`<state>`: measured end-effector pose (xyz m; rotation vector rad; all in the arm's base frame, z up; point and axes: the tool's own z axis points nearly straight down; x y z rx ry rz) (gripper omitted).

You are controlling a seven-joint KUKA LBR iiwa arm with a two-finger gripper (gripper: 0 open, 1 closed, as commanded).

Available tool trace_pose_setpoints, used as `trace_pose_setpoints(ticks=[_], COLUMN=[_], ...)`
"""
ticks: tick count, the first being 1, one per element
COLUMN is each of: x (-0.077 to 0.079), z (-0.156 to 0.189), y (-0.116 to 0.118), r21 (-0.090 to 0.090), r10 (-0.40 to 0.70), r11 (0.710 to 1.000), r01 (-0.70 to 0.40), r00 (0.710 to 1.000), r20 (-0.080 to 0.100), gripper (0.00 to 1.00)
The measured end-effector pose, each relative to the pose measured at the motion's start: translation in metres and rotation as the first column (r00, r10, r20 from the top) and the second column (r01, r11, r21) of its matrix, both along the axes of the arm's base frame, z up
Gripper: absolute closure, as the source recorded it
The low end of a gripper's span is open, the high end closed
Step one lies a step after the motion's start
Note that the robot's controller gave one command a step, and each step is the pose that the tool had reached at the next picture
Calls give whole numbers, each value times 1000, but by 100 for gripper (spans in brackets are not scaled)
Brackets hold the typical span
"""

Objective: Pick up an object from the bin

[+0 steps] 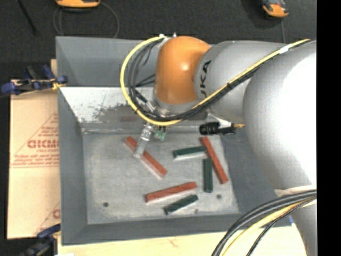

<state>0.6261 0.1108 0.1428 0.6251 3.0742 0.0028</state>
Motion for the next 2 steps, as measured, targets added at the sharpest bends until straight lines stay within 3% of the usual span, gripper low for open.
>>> trace_pose_setpoints(ticks=[1,2], x=[-3,-23], z=[-58,-71], y=[-9,-6], r21=[-2,0], r10=[120,-177], r11=[993,984], r01=[-120,177], r00=[993,984], r20=[4,-2], gripper=[0,100])
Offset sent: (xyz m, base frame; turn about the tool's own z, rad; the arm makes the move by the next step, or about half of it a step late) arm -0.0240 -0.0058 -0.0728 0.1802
